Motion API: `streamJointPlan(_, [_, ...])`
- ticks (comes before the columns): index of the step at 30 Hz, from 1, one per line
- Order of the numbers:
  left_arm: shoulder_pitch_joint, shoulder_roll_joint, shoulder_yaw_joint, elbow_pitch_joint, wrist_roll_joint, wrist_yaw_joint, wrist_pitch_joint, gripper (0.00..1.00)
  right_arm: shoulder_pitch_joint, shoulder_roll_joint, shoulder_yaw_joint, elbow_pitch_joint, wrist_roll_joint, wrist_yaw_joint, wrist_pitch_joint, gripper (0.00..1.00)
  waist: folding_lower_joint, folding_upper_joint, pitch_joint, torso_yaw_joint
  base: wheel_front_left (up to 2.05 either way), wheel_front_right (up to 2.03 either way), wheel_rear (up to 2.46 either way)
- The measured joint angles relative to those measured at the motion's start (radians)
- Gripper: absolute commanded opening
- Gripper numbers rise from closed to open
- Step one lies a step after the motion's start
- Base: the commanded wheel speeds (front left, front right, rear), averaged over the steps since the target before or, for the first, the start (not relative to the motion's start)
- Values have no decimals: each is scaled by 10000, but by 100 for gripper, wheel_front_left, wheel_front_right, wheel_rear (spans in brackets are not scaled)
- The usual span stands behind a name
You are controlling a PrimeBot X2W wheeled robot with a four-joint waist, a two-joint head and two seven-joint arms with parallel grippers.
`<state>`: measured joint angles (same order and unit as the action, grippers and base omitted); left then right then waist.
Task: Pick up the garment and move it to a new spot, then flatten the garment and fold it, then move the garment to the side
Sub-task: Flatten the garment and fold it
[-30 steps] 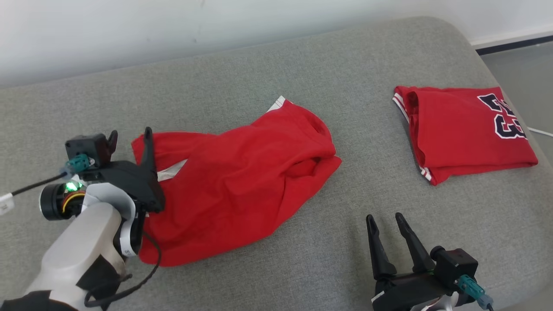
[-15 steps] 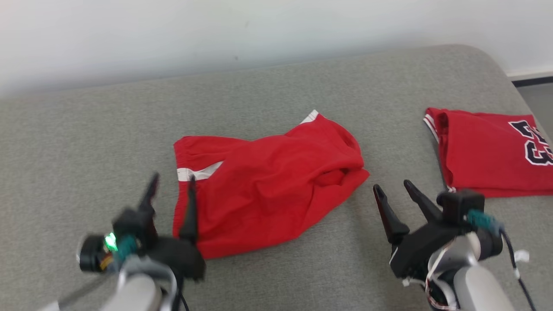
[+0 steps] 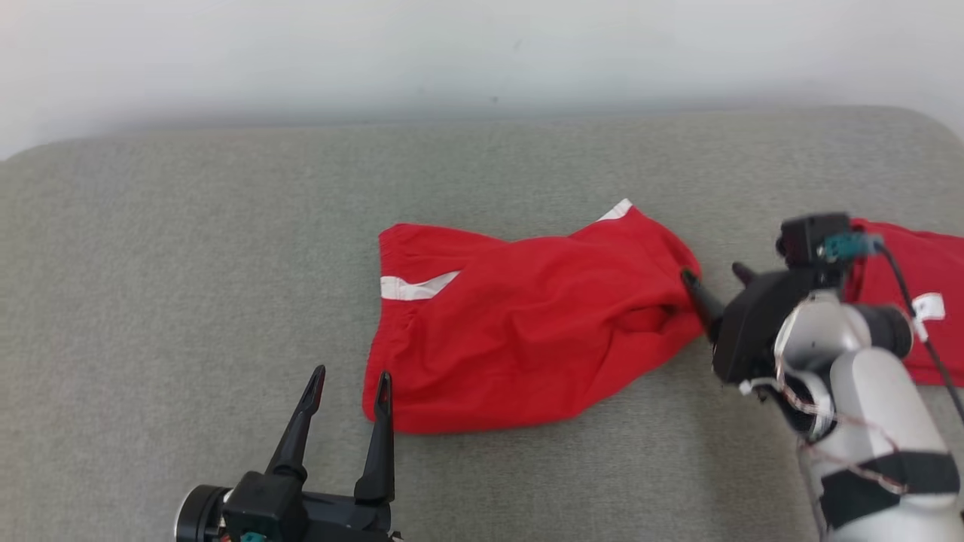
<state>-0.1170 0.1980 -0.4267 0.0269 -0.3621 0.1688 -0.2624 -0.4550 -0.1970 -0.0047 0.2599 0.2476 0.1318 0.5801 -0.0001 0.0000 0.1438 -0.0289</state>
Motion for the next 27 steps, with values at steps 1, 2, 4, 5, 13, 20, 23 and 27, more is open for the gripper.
streamJointPlan(1, [12, -63, 86, 2, 94, -121, 2, 100, -221, -33, -17, 190, -48, 0, 58, 100, 0, 1, 39, 72, 0, 0, 0])
streamJointPlan(2, [17, -128, 165, -2, 182, -228, 0, 100, -452, -54, -73, 407, -63, 0, 111, 100, 0, 0, 96, 131, 0, 0, 0])
streamJointPlan(4, [12, -238, 332, -12, 364, -387, 0, 100, -894, -104, -140, 849, -198, 0, 238, 100, 0, 0, 247, 233, 0, 0, 0])
streamJointPlan(5, [6, -291, 389, -8, 504, -495, 0, 100, -1099, -123, -215, 1103, -290, 0, 284, 100, 1, 1, 333, 283, 0, 0, 0])
streamJointPlan(13, [-180, -715, 773, 90, 903, -1175, 2, 100, -2482, -171, -566, 2736, -633, 0, 247, 100, 2, 1, 1083, 707, 0, 0, 0])
streamJointPlan(20, [-279, -951, 1055, 196, 1246, -1540, 2, 100, -3093, -240, -510, 3789, -830, 0, -75, 100, 3, 1, 1590, 1060, 0, 0, 0])
streamJointPlan(23, [-316, -1022, 1195, 219, 1331, -1647, 2, 100, -3278, -242, -466, 4088, -834, 0, -226, 100, 3, 1, 1729, 1157, 0, 0, 0])
streamJointPlan(27, [-323, -1114, 1356, 276, 1417, -1756, 2, 100, -3413, -259, -194, 4282, -817, 0, -525, 82, 3, 1, 1811, 1156, 0, 0, 0])
